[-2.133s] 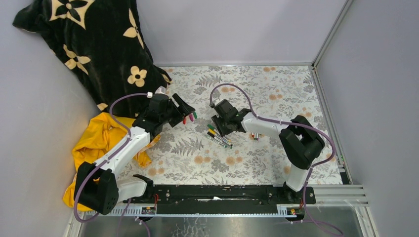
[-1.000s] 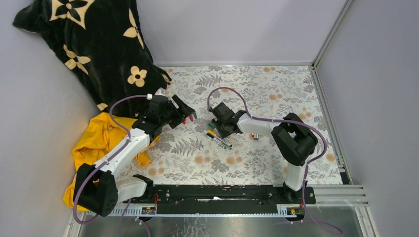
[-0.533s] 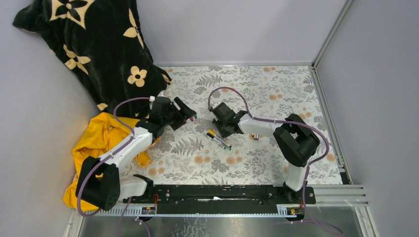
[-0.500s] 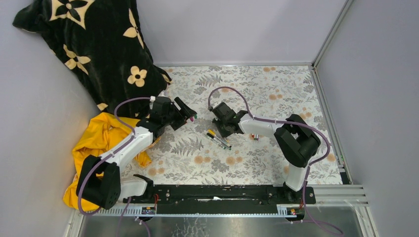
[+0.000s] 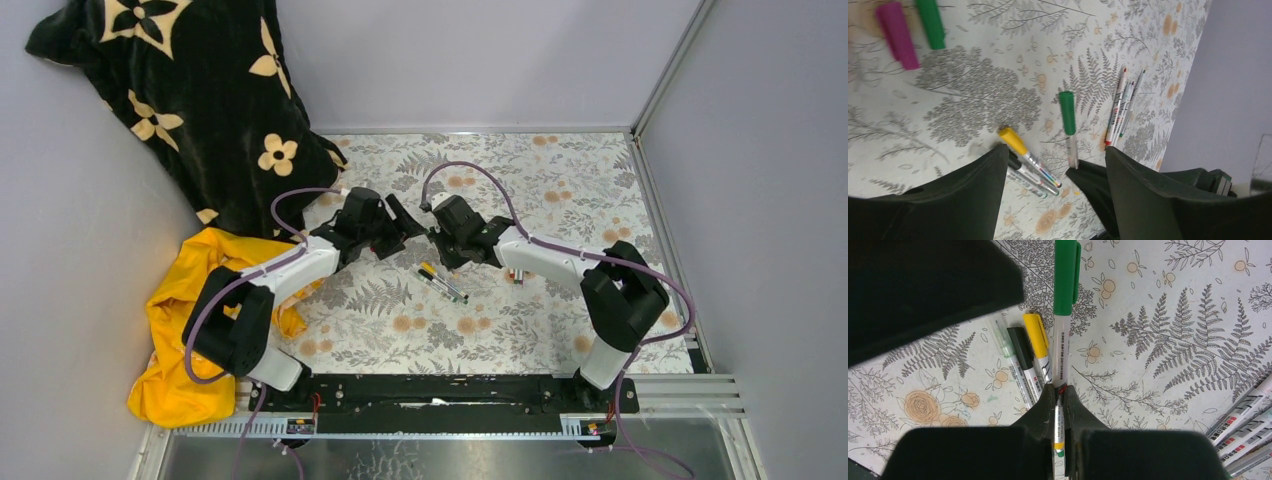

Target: Open the pen caps

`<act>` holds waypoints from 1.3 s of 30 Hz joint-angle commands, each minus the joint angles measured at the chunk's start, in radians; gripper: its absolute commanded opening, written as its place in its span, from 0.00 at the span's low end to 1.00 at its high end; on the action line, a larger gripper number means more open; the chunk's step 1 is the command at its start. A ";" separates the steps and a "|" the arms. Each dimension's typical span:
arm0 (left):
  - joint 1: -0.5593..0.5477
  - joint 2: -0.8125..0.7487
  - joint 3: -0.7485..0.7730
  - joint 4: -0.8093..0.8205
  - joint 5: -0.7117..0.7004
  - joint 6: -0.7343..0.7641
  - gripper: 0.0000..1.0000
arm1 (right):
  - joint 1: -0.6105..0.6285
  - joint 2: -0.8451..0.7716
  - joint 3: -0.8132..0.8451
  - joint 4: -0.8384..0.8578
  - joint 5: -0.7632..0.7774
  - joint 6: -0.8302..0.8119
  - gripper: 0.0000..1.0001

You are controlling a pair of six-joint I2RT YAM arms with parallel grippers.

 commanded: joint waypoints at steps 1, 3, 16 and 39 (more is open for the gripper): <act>-0.030 0.048 0.062 0.082 -0.006 -0.029 0.77 | 0.007 -0.064 0.021 -0.003 -0.038 0.017 0.00; -0.039 0.075 0.076 0.083 -0.010 -0.036 0.76 | 0.008 -0.075 0.016 0.002 -0.047 0.021 0.00; -0.064 0.155 0.097 0.129 -0.027 -0.073 0.64 | 0.008 -0.122 -0.035 0.036 -0.090 0.046 0.00; -0.075 0.191 0.142 0.152 -0.005 -0.066 0.04 | 0.008 -0.141 -0.058 0.054 -0.086 0.053 0.00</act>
